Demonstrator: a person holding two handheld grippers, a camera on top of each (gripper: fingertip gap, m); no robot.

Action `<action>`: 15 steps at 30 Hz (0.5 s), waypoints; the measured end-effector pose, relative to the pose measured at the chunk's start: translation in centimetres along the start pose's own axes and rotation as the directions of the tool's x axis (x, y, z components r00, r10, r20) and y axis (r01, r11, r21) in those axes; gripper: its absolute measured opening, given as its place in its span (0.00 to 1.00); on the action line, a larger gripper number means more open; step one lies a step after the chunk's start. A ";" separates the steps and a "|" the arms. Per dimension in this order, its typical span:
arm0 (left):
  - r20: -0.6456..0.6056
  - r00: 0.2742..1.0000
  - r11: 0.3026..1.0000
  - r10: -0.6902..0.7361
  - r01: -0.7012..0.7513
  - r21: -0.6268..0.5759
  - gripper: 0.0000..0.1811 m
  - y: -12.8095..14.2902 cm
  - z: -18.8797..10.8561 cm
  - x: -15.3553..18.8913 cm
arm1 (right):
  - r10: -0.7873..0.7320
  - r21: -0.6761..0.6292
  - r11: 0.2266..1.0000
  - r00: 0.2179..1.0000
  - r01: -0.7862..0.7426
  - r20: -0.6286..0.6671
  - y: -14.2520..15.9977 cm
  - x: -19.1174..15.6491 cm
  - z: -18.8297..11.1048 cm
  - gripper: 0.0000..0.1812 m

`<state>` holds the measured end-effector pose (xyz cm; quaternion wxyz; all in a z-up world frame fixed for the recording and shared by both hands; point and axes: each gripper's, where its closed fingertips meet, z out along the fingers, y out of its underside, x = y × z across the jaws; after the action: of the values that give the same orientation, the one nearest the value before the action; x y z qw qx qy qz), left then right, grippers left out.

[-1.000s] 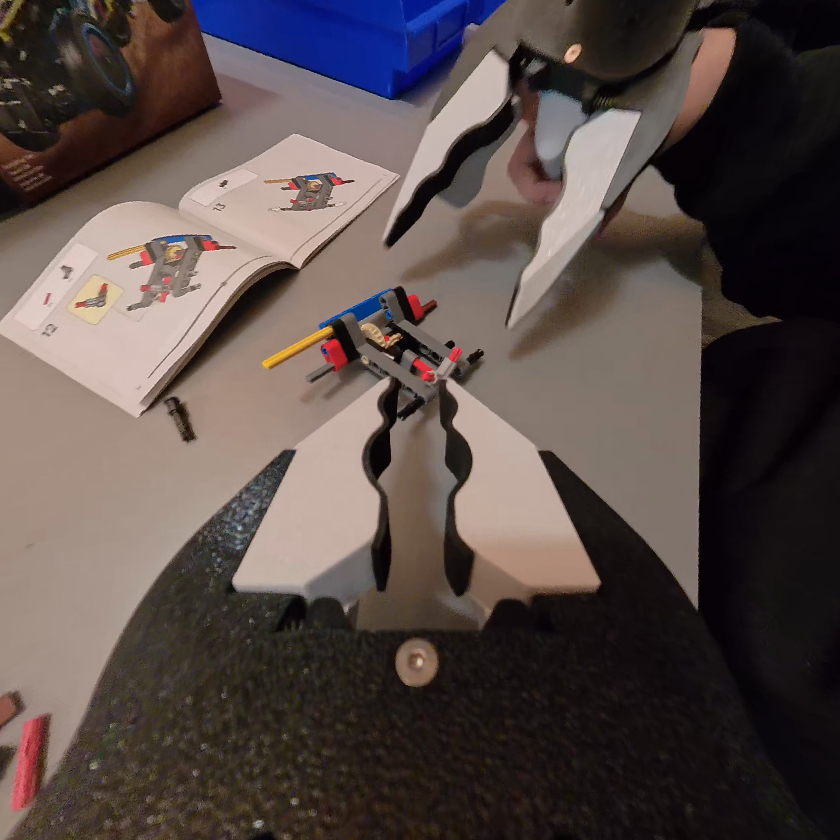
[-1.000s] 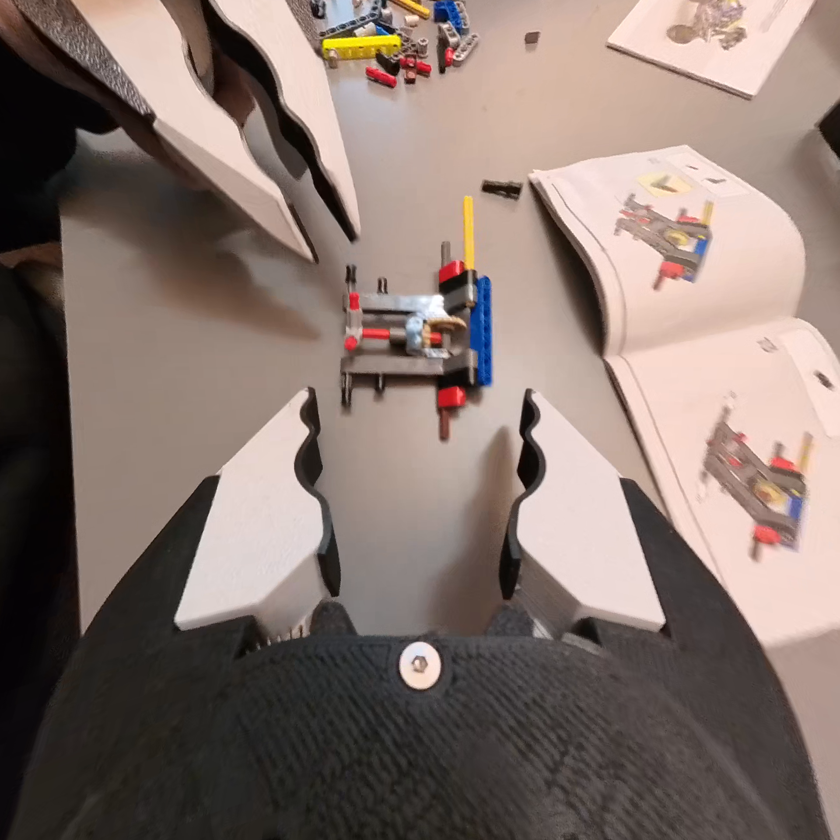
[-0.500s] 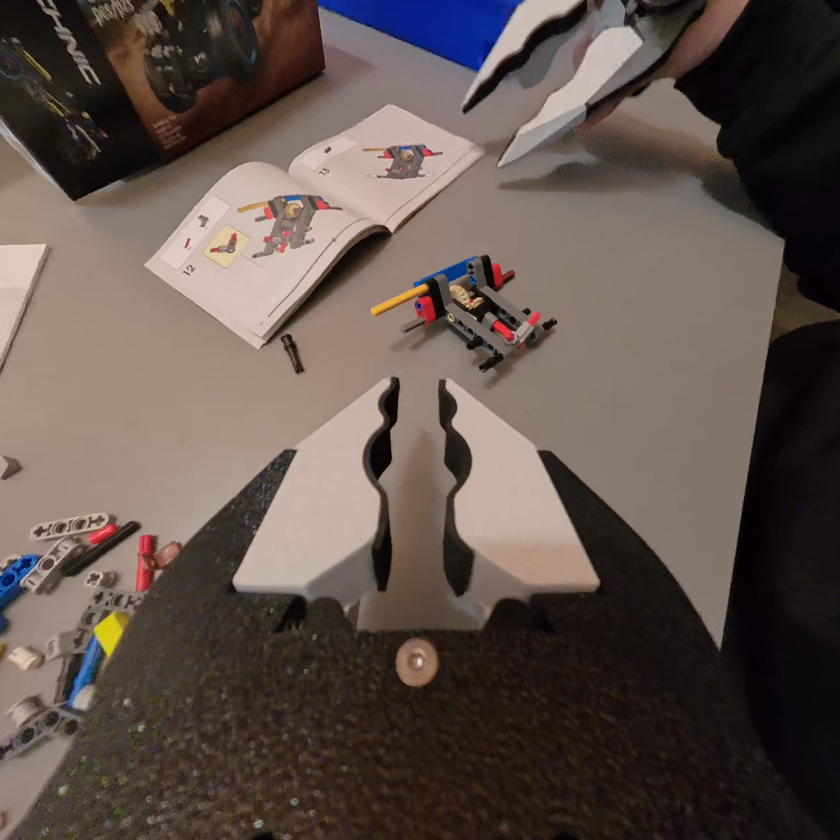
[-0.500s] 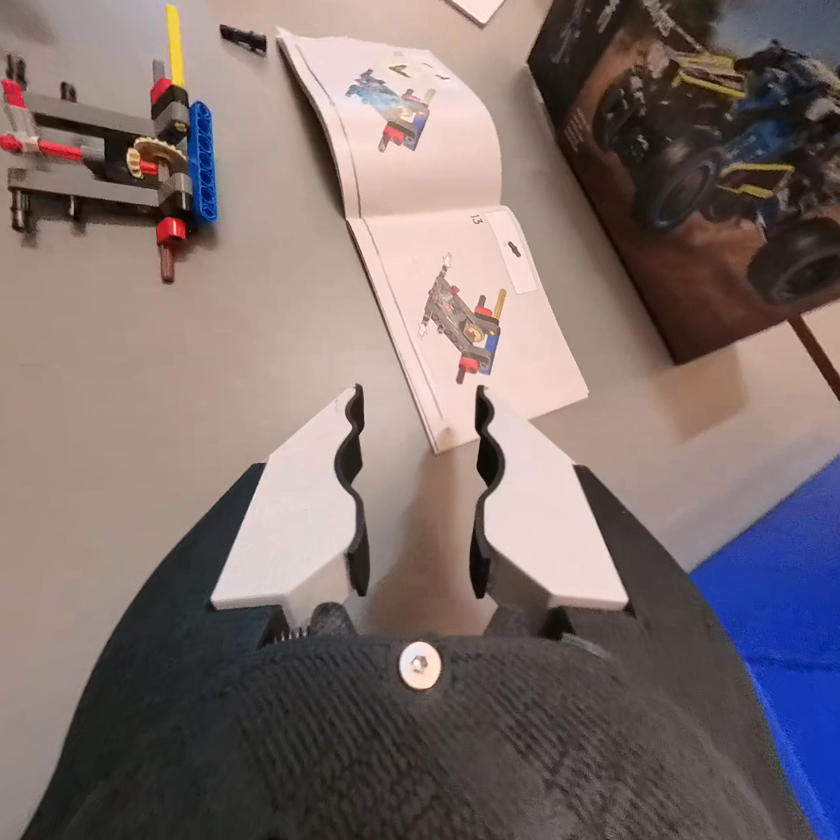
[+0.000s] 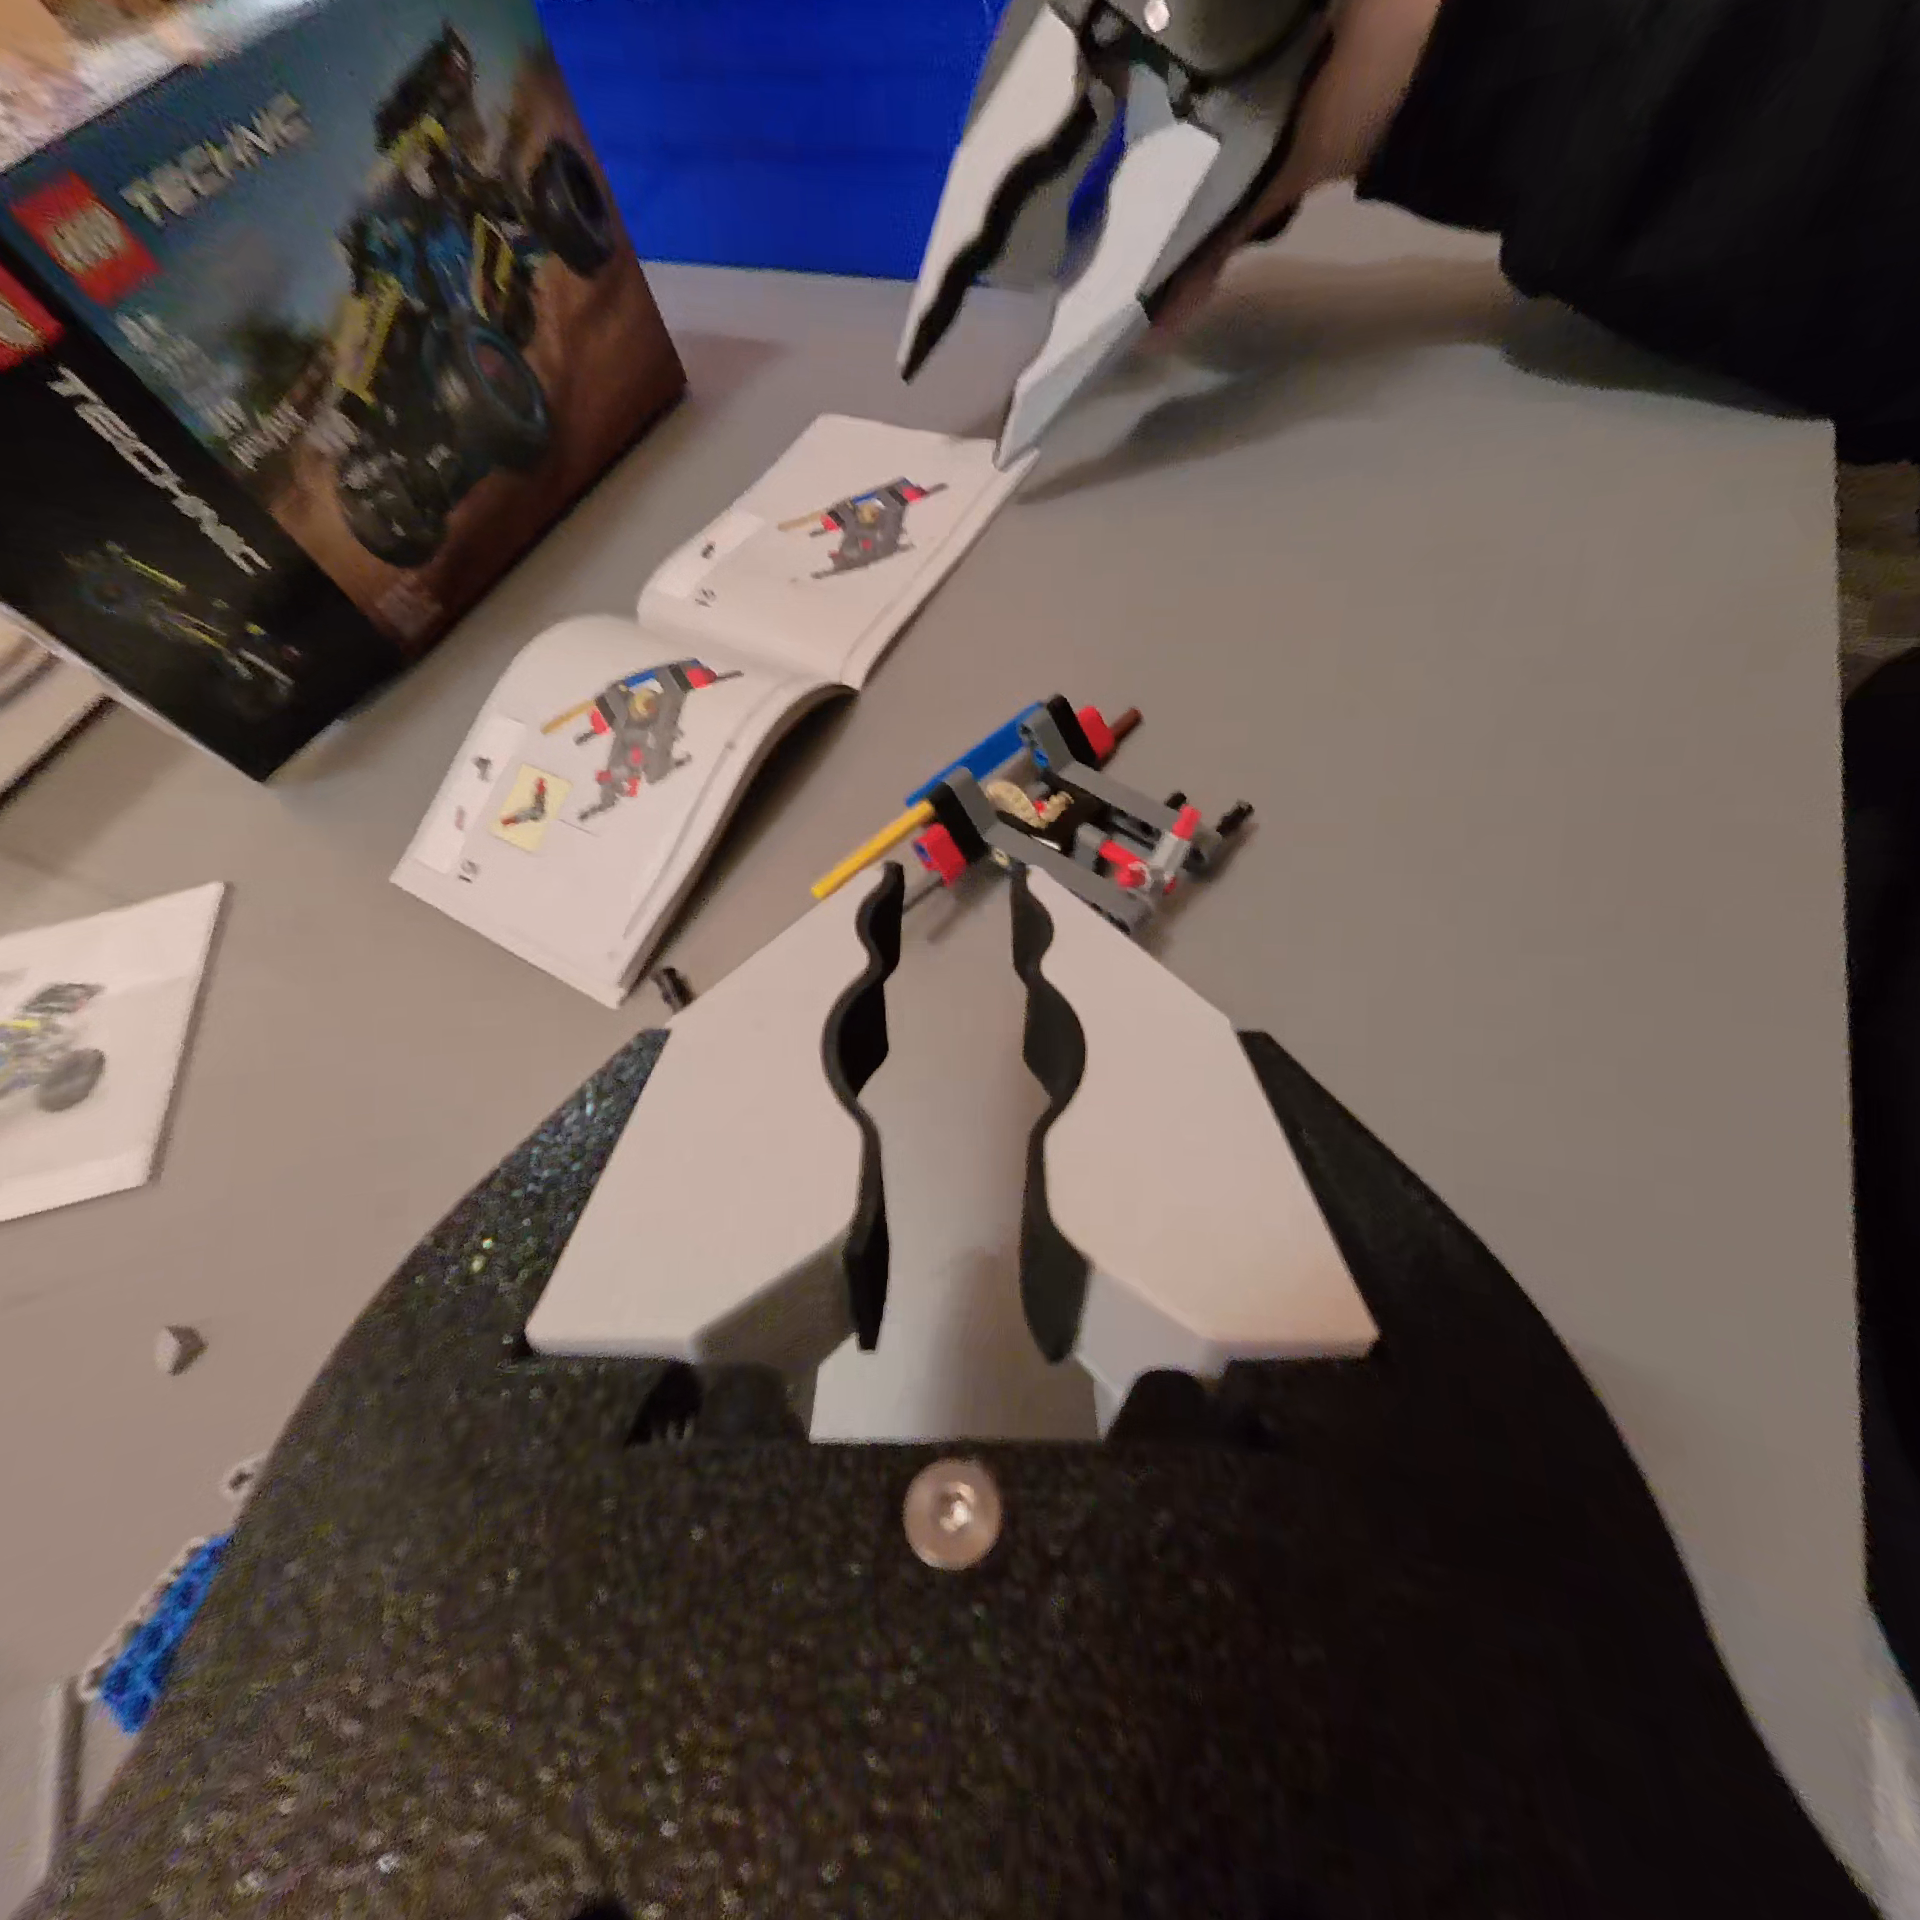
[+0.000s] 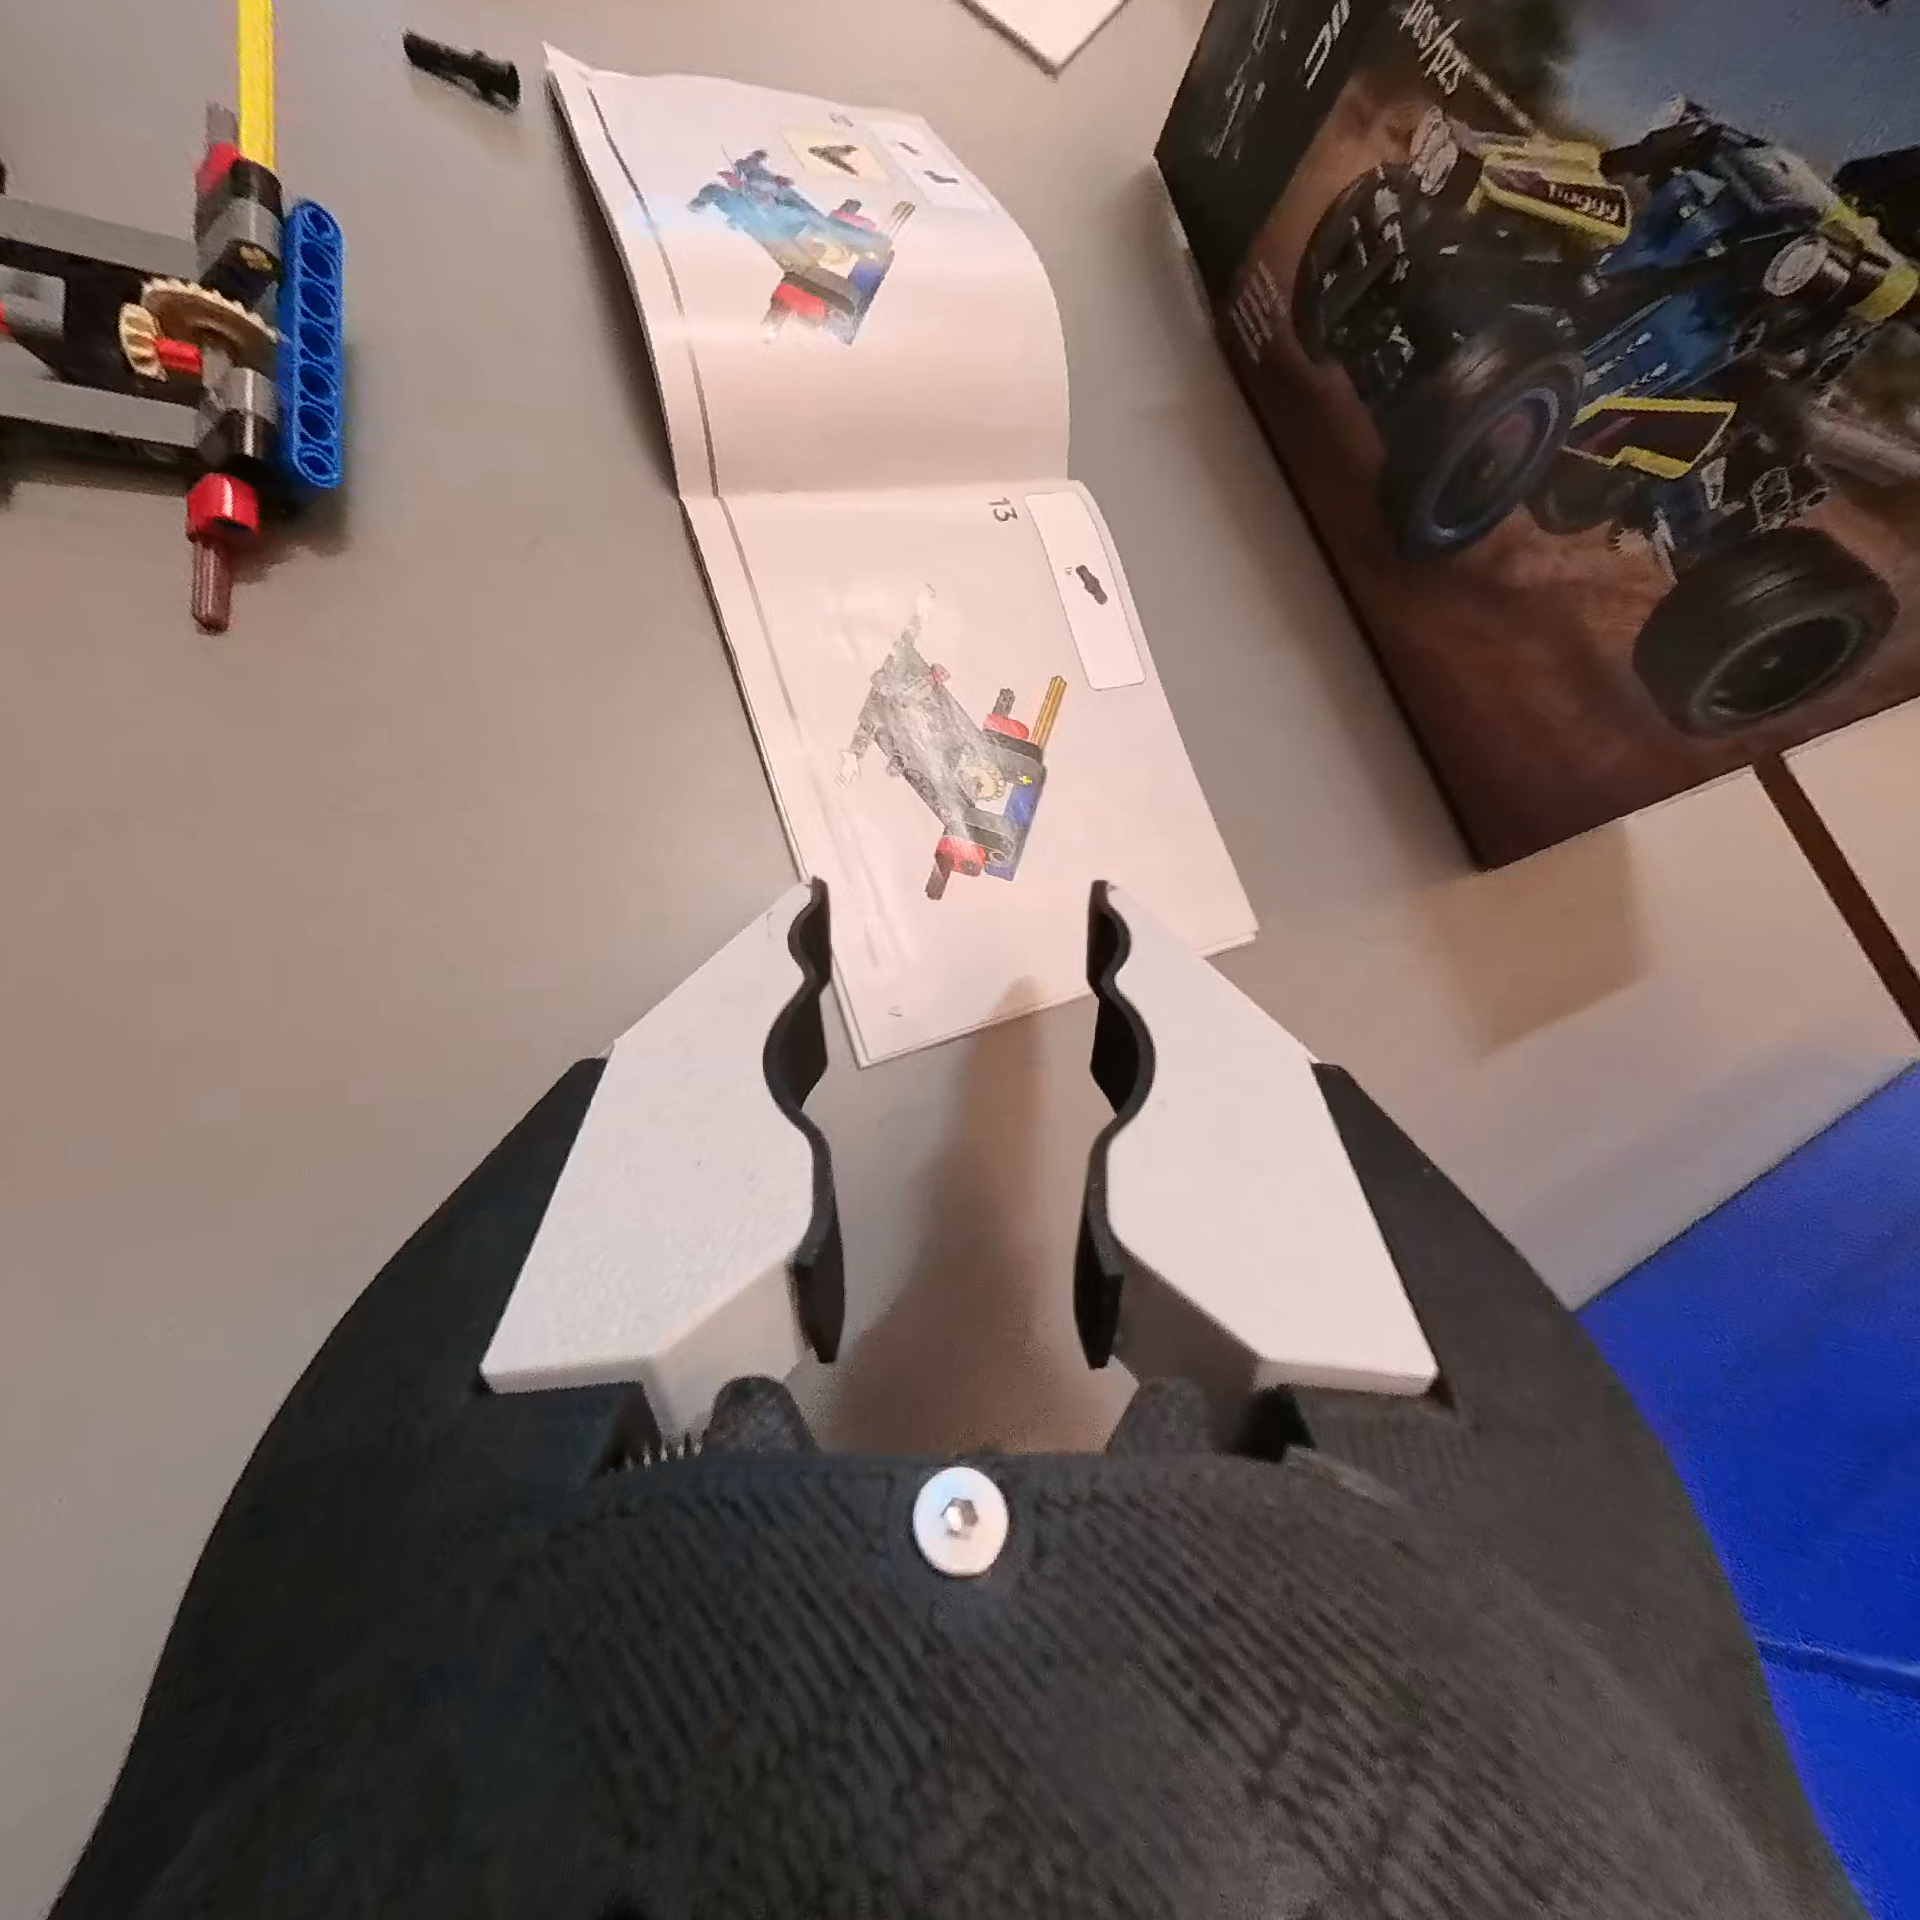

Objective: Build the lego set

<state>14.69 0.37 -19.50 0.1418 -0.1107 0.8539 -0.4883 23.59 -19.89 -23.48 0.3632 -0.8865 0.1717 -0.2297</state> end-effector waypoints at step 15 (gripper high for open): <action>0.094 0.989 0.987 -0.115 0.103 0.124 0.07 -1.3 1.7 -6.1 | -0.028 -0.004 1.000 0.997 0.028 -0.072 1.1 0.0 0.7 0.19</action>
<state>21.07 0.33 -18.40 0.1643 -0.1733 0.8077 -0.5391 23.83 -20.17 -24.72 0.3522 -0.8804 0.1727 -0.2664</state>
